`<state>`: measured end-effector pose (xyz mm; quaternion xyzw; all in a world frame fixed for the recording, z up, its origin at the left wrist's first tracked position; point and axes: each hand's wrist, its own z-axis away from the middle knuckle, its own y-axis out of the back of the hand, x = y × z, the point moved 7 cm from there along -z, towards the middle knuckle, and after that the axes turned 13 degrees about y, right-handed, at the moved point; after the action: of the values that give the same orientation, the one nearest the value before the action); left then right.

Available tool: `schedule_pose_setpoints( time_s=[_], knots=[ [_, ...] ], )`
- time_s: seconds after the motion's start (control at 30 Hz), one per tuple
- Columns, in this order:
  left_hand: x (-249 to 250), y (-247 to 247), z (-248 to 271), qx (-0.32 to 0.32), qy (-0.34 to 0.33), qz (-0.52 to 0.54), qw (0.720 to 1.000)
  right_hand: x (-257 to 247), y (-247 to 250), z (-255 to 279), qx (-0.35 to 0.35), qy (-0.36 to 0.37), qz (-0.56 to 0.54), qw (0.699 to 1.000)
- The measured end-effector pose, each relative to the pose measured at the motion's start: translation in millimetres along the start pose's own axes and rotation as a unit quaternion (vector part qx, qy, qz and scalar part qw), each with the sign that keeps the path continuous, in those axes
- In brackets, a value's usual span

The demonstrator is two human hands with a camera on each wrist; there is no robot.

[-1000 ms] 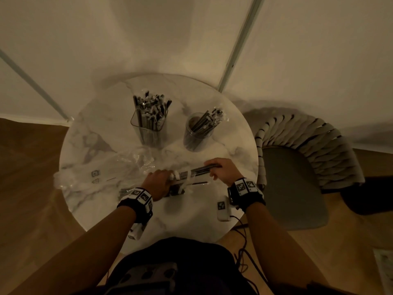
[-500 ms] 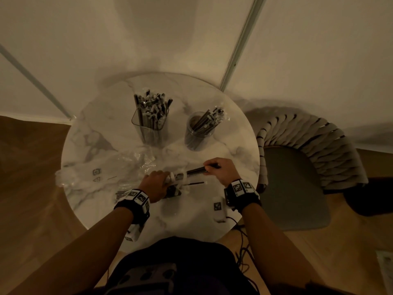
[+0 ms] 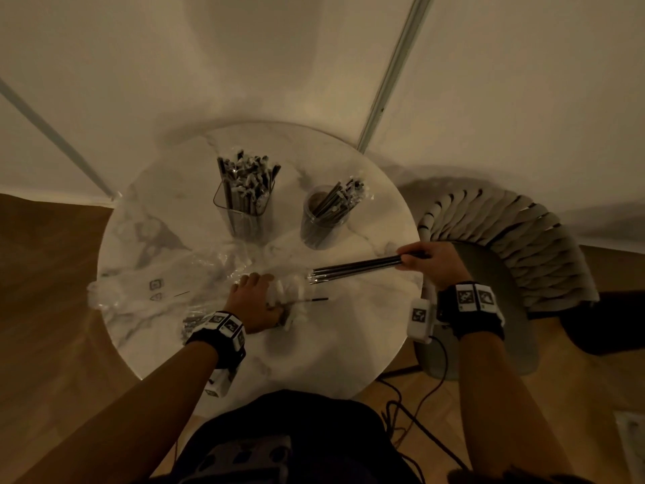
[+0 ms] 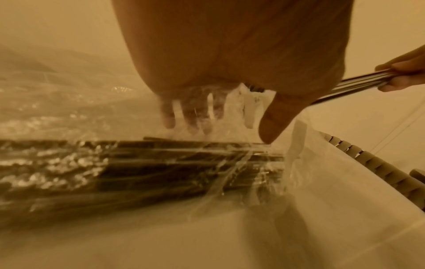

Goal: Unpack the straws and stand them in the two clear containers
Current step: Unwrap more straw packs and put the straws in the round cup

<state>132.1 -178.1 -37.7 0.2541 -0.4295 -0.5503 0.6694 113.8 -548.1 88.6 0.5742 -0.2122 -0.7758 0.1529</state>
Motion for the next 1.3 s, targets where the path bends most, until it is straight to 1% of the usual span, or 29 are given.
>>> schedule_pose_setpoints(
  time_s=[0.07,0.13,0.2,0.23,0.27,0.3,0.33,0.37,0.4,0.43,0.47,0.53,0.57,0.6,0.63,0.67,0.73,0.8,0.9,0.93,1.03,1.13,1.17,1.3],
  knots=[
    [6,5,2,0.014,-0.02,0.033,0.999,-8,12,2,0.007,0.012,0.013,1.0],
    [16,16,5,0.051,-0.063,0.076,0.994,-20,20,5,0.02,0.032,0.016,0.999],
    [28,31,11,0.08,-0.12,0.138,0.98,-35,25,8,0.036,0.058,0.006,0.998],
    [33,37,12,0.08,-0.134,0.176,0.972,-44,25,10,0.042,0.07,-0.005,0.997],
    [37,40,10,0.07,-0.131,0.222,0.964,-51,24,10,0.048,0.08,-0.018,0.996],
    [38,42,6,0.055,-0.106,0.283,0.951,-58,22,11,0.052,0.086,-0.033,0.994],
    [39,44,1,0.034,-0.064,0.371,0.926,-66,18,12,0.054,0.092,-0.047,0.993],
    [39,45,-3,0.003,-0.013,0.473,0.881,-74,12,13,0.052,0.099,-0.052,0.992],
    [42,45,-7,-0.037,0.033,0.569,0.821,-81,6,13,0.05,0.107,-0.053,0.992],
    [47,45,-9,-0.083,0.068,0.642,0.759,-88,-1,13,0.048,0.115,-0.047,0.991],
    [53,45,-9,-0.127,0.091,0.695,0.702,-95,-8,13,0.047,0.126,-0.037,0.99],
    [62,49,-6,-0.193,0.121,0.761,0.608,-108,-21,14,0.053,0.155,-0.001,0.986],
    [63,52,-4,-0.211,0.13,0.785,0.568,-116,-27,16,0.063,0.172,0.024,0.983],
    [65,55,-3,-0.222,0.134,0.804,0.535,-123,-32,18,0.078,0.188,0.051,0.978],
    [66,57,-1,-0.23,0.138,0.815,0.514,-131,-38,22,0.096,0.204,0.075,0.971],
    [67,58,1,-0.236,0.145,0.821,0.499,-140,-44,27,0.115,0.224,0.094,0.963],
    [71,60,5,-0.243,0.155,0.824,0.488,-157,-56,35,0.143,0.27,0.113,0.945],
    [70,61,5,-0.23,0.159,0.825,0.491,-167,-69,38,0.148,0.3,0.123,0.934],
    [59,58,1,-0.192,0.182,0.839,0.476,-169,-79,35,0.123,0.307,0.126,0.935],
    [56,57,0,-0.182,0.19,0.839,0.476,-168,-80,34,0.116,0.307,0.123,0.936],
    [52,53,-3,-0.168,0.205,0.829,0.493,-167,-77,30,0.112,0.31,0.121,0.936],
    [49,52,-5,-0.143,0.226,0.829,0.491,-170,-77,28,0.112,0.317,0.132,0.933],
    [50,52,-5,-0.139,0.23,0.827,0.494,-172,-77,28,0.109,0.317,0.139,0.932],
    [59,51,2,-0.177,0.227,0.81,0.511,-174,-75,24,0.099,0.307,0.158,0.933]
  ],
)
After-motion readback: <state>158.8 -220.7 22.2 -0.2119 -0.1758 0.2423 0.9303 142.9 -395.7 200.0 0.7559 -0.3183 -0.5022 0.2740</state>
